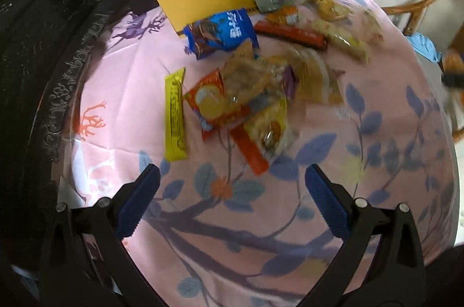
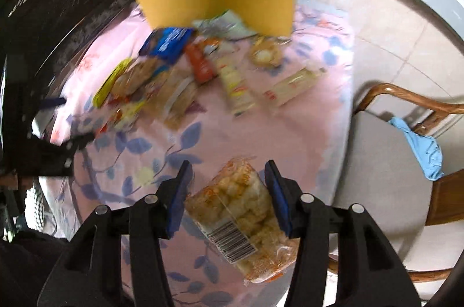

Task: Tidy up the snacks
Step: 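Grasp the clear bag of white balls with the left gripper, then carry both held bags over the yellow box and open both grippers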

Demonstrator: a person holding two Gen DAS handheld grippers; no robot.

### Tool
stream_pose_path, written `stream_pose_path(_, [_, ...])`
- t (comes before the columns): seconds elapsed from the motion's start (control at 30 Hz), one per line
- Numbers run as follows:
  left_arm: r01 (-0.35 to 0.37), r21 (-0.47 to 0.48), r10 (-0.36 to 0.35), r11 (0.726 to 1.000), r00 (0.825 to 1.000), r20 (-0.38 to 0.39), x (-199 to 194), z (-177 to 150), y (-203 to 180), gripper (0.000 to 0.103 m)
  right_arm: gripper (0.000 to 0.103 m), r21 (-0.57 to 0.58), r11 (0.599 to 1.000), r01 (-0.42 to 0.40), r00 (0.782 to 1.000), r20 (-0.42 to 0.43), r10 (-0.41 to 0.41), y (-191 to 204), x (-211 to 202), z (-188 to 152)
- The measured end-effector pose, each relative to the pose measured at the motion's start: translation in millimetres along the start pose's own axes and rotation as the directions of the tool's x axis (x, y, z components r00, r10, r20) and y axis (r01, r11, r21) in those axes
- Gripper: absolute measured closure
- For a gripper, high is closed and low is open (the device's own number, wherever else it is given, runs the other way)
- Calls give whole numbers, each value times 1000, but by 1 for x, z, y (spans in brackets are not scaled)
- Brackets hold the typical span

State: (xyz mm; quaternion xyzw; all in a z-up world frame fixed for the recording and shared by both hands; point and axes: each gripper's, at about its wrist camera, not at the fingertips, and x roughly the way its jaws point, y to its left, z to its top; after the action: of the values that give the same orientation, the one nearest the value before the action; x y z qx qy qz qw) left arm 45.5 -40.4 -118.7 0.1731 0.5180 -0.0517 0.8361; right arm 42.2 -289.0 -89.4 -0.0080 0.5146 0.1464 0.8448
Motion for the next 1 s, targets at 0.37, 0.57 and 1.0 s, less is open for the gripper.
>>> stream_pose_path(0.37, [90, 44, -90, 995, 996, -11, 36, 35, -26, 2, 51, 28, 999, -28, 999, -38, 29, 8, 13, -7])
stream_pose_path(0.57, [197, -67, -202, 978, 975, -90, 74, 26, -34, 25, 51, 28, 998, -47, 998, -34, 48, 11, 8, -6])
stream_pose_path(1.0, [234, -181, -240, 955, 971, -13, 25, 24, -3, 57, 51, 6, 992, -124, 992, 17, 124, 20, -6, -5])
